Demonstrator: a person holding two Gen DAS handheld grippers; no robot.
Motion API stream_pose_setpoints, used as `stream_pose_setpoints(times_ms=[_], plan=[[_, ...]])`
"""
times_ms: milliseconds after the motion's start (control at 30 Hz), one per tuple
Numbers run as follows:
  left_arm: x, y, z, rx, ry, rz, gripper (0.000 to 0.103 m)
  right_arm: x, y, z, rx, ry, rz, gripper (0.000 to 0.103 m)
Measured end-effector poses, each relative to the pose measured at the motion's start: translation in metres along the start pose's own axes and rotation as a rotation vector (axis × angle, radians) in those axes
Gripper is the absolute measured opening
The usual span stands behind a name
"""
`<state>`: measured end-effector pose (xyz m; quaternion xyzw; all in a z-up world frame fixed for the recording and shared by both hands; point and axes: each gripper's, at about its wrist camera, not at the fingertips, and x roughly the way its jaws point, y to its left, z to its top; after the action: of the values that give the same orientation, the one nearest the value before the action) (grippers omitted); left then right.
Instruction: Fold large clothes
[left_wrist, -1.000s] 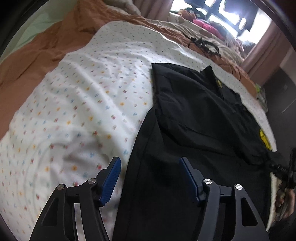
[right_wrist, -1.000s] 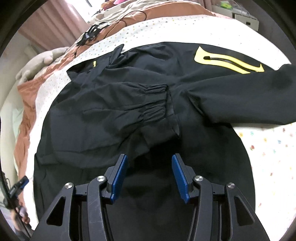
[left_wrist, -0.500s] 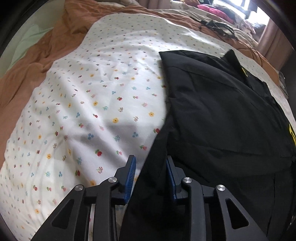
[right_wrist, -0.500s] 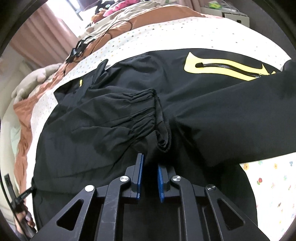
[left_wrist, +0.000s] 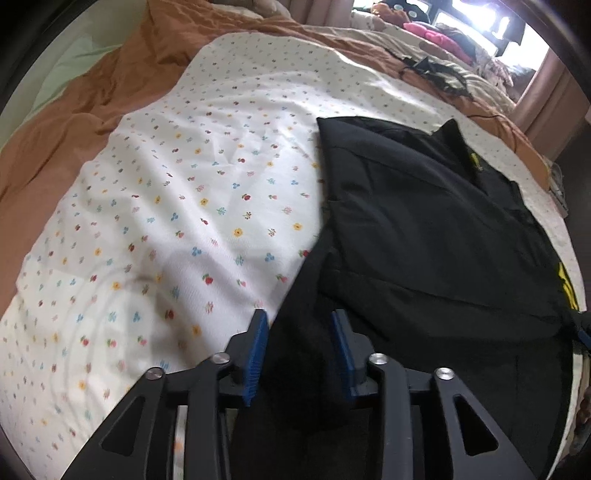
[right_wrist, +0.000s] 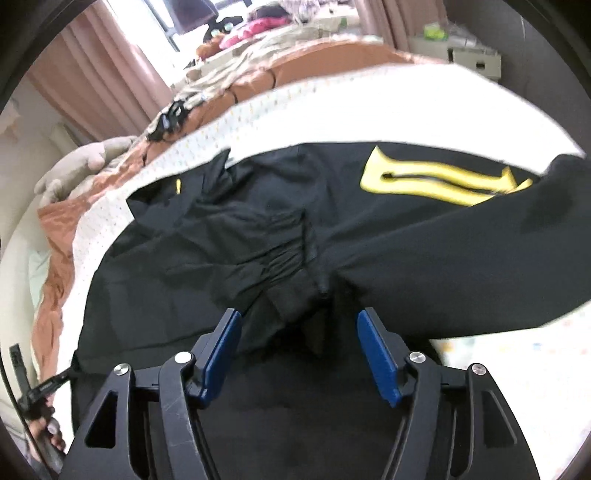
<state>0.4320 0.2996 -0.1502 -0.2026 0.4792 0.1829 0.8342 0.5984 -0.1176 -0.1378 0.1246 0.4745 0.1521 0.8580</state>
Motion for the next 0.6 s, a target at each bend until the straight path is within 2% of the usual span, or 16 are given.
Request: stream_pose_setpoints(times_ms=[33, 100, 167, 600], plan=[[-0.006, -0.002, -0.002, -0.006, -0.01, -0.014, 0.054, -0.01, -0.004, 0.0, -0.002, -0.011, -0.002, 0.066], [-0.019, -0.006, -0.006, -0.021, -0.04, -0.045, 0.078, -0.026, -0.012, 0.0, 0.0, -0.028, -0.018, 0.066], [-0.032, -0.011, -0.008, -0.033, -0.068, -0.064, 0.084, -0.042, -0.023, 0.001, 0.013, -0.036, -0.039, 0.066], [-0.092, -0.07, -0.018, 0.031, -0.138, -0.137, 0.084, -0.166, -0.098, 0.012, 0.085, -0.185, -0.127, 0.066]])
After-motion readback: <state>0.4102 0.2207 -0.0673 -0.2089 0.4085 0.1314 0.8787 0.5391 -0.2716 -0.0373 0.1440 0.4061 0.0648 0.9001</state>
